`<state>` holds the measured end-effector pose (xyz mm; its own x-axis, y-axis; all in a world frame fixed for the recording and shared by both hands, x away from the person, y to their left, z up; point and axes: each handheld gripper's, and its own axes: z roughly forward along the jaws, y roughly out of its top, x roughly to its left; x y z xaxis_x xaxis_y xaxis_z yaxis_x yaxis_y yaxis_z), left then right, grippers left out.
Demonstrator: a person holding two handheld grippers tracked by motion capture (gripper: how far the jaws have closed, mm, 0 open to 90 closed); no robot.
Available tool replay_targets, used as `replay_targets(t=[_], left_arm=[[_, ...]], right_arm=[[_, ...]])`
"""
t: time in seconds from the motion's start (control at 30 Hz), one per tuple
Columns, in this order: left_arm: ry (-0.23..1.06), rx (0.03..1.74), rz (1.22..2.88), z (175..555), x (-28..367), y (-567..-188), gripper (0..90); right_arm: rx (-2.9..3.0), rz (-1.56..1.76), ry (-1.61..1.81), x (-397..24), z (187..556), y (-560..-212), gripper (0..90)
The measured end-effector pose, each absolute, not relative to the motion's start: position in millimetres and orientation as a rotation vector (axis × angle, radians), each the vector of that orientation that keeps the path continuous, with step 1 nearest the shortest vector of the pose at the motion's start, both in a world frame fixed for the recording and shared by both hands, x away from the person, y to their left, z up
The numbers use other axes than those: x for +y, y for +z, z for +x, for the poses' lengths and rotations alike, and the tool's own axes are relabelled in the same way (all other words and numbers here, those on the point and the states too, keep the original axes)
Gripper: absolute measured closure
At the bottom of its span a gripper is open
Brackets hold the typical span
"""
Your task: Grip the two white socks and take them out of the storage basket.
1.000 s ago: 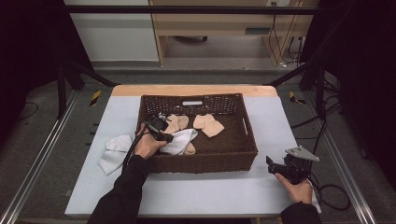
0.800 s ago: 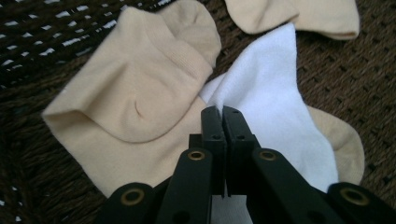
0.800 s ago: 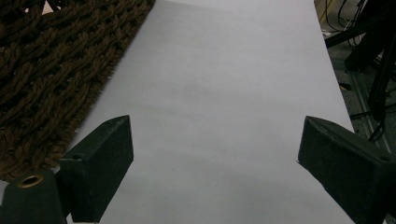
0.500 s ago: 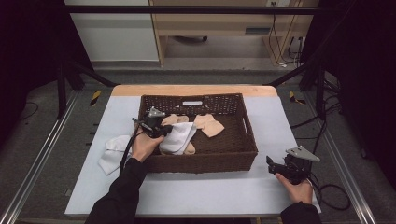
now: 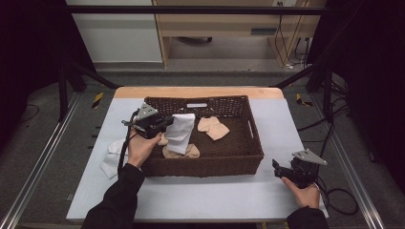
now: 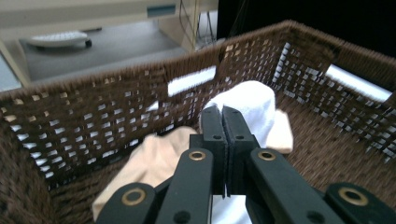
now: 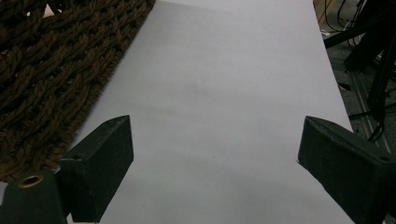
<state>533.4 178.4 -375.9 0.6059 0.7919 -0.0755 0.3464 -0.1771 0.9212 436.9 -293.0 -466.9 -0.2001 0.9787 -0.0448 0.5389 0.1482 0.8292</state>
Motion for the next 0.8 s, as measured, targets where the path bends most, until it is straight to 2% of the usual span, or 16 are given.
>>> replay_targets(t=[0.8], left_arm=[[0.622, 0.802, 1.544, 492.9, 195.7, -307.8, 88.6]], right_arm=[[1.813, 1.448, 0.93, -293.5, 436.6, -466.2, 10.6]])
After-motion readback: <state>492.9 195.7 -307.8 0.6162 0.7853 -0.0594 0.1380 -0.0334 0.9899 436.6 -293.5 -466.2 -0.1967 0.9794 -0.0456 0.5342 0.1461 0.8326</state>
